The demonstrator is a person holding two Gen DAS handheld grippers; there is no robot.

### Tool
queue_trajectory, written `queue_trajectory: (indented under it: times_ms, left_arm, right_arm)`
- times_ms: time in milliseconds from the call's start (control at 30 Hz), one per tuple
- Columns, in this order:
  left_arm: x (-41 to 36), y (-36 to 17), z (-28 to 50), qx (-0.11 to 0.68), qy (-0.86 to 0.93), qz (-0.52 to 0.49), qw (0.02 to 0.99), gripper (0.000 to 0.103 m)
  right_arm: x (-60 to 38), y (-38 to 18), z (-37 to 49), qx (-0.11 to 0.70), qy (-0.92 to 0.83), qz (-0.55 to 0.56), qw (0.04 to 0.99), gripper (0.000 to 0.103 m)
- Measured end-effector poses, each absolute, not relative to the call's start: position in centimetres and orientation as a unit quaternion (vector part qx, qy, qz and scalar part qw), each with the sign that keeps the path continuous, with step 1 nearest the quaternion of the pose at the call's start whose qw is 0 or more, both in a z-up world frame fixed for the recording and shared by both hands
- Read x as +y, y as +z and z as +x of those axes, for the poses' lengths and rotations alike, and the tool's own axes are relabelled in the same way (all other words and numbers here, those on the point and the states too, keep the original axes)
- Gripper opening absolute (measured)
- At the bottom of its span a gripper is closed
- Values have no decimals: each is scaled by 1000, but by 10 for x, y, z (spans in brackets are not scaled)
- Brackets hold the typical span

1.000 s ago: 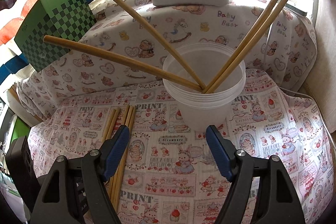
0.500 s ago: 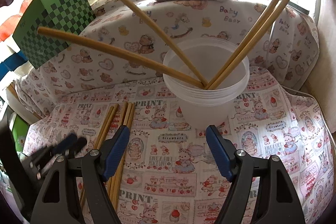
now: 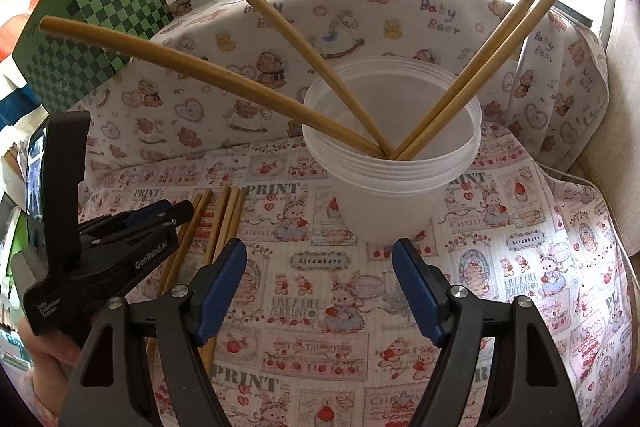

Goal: Organize utensils
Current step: 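Lift the stick with the left tool while the right tool closes on another stick, then raise both held sticks upright and carry them toward the clear cup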

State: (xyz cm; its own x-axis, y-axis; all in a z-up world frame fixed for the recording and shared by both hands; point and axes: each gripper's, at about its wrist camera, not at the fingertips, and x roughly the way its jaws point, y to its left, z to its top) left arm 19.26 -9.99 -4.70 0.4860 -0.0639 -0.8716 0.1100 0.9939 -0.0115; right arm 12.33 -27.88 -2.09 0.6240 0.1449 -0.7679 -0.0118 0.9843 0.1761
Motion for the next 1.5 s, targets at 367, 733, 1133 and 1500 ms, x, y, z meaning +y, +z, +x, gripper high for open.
queue_trajectory:
  times_ms: [367,733,1133,1500]
  left_arm:
    - [-114,-59,219,515,-47,30,855,17]
    - [-94,32,176,443,-88,15,892,6]
    - [-47,134,119,292,-86,-27,952,6]
    - [-4,110,96,203,-30,-90,975,6]
  right_arm:
    - [-277,-25,126,434,40,78,897,77]
    - [-270,-26,121,431,57,70,898,77]
    - [-253,-15,112,449,189,125,864,60]
    - [-230,-53,176,518,113,113,840,23]
